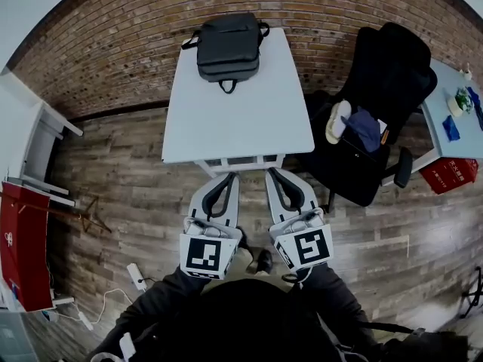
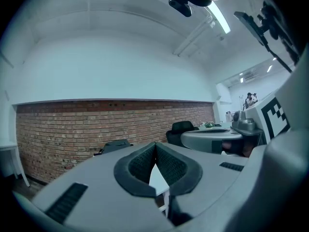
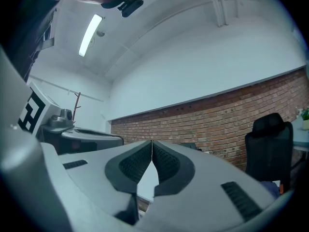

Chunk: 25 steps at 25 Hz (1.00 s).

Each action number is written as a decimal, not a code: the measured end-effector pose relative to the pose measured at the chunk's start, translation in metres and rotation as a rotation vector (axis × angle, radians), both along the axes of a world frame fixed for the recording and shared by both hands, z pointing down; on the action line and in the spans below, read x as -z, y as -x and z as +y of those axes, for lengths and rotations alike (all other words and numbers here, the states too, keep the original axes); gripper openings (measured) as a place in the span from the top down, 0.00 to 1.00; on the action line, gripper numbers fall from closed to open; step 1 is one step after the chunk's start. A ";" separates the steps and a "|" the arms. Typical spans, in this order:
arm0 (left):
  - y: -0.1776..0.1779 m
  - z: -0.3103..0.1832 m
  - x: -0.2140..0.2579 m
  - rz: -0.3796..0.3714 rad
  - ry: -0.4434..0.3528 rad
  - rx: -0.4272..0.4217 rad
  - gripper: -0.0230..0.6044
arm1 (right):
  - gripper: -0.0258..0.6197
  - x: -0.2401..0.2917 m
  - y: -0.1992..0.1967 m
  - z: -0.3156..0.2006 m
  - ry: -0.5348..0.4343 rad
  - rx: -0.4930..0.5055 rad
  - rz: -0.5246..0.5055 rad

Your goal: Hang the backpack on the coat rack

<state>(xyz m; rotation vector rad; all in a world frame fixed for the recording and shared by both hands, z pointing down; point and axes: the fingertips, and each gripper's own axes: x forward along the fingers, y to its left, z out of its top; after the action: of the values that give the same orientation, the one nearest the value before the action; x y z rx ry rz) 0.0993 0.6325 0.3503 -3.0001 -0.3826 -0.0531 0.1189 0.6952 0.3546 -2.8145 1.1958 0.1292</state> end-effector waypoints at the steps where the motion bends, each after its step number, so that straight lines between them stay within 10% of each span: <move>1: -0.005 -0.006 -0.001 0.005 -0.008 0.001 0.95 | 0.95 -0.001 -0.005 -0.005 0.008 0.003 -0.001; 25: -0.144 -0.135 0.003 0.052 0.122 -0.007 0.95 | 0.95 0.002 -0.137 -0.131 0.118 0.002 0.003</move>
<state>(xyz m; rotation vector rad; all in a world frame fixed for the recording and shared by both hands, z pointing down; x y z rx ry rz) 0.2434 0.4979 0.3472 -3.1125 -0.4044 0.0501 0.2555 0.5640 0.3527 -2.9145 1.2465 0.0645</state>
